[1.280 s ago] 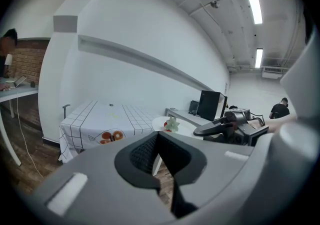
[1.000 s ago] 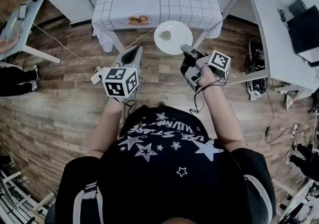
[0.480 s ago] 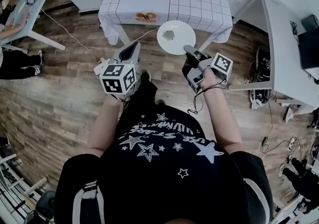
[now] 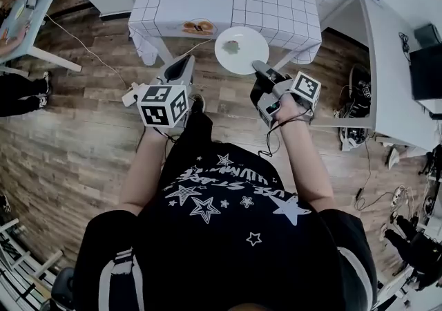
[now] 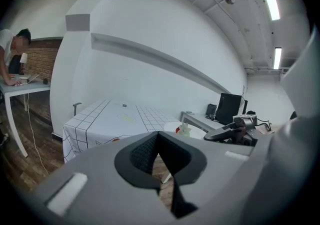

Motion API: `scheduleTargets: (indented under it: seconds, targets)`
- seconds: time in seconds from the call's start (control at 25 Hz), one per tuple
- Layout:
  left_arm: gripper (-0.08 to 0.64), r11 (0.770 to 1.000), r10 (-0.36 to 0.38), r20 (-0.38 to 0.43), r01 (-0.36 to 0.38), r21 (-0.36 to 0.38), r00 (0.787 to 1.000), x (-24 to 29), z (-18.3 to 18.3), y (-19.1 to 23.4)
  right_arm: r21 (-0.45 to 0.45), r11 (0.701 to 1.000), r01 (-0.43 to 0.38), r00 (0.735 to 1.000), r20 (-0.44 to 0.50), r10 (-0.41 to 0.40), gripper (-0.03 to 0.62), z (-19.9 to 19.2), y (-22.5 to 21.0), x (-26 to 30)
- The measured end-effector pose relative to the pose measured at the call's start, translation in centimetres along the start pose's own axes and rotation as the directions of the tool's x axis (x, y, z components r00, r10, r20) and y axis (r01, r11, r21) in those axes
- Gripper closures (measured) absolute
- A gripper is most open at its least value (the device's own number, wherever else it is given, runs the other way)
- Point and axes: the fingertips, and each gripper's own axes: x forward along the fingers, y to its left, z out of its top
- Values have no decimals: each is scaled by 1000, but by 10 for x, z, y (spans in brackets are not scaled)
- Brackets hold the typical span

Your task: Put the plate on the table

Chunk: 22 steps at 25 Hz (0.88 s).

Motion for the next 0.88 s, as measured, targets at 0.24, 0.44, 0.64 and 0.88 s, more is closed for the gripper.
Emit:
scheduleTargets:
  seconds: [0.24, 0.44, 0.64, 0.88]
  targets:
    - [551, 999, -32, -25, 32, -9, 999, 12, -26, 20, -9, 1000, 12, 1000, 8, -12, 571, -5, -23, 19]
    - [551, 1000, -21, -36, 21, -1, 999, 21, -4, 34, -11, 1000, 15, 1000, -11, -15, 571, 4, -6, 41]
    - [551, 999, -32, -21, 31, -13, 999, 42, -12, 63, -34, 999, 14, 1000, -8, -14, 571, 8, -18, 71]
    - [551, 998, -55, -38, 54, -25, 998, 69, -7, 80, -26, 999, 41, 999, -9, -41, 569, 19, -19, 98]
